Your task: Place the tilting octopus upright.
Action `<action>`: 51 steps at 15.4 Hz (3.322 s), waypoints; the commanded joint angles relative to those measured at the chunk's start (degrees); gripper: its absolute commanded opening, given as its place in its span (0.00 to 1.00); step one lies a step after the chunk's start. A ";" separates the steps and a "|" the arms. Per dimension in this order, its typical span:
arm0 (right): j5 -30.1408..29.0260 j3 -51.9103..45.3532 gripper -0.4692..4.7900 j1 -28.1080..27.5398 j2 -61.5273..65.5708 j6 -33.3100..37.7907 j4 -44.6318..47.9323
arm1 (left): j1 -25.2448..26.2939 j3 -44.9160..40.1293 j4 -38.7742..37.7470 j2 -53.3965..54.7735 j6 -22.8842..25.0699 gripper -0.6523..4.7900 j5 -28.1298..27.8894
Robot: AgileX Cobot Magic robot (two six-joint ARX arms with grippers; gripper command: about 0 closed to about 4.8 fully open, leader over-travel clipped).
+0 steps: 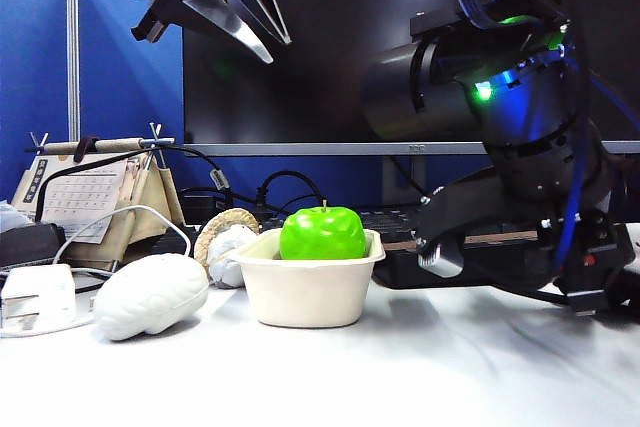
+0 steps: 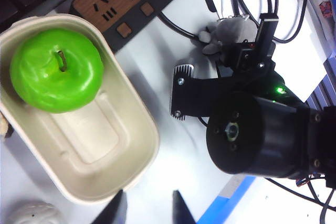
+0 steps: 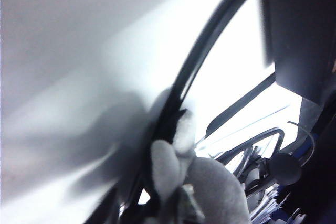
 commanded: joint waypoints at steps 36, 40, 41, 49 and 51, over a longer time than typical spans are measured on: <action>1.57 4.13 0.38 20.94 -12.37 41.72 -29.03 | 0.04 0.20 -1.81 -11.13 3.30 0.34 12.46; 1.70 4.17 0.38 27.30 -27.10 55.08 -30.99 | 0.04 0.26 -0.57 -31.41 3.26 0.34 13.49; 1.68 4.22 0.38 28.92 -30.42 57.72 -30.93 | 0.04 0.26 -0.07 -34.80 3.26 0.34 13.18; 1.20 6.36 0.09 49.81 -59.63 44.19 -2.64 | 0.07 0.17 -2.40 -65.96 6.23 0.20 10.97; -1.05 6.36 0.09 50.66 -64.65 36.26 5.88 | 0.07 0.17 -5.27 -69.48 6.23 0.11 9.88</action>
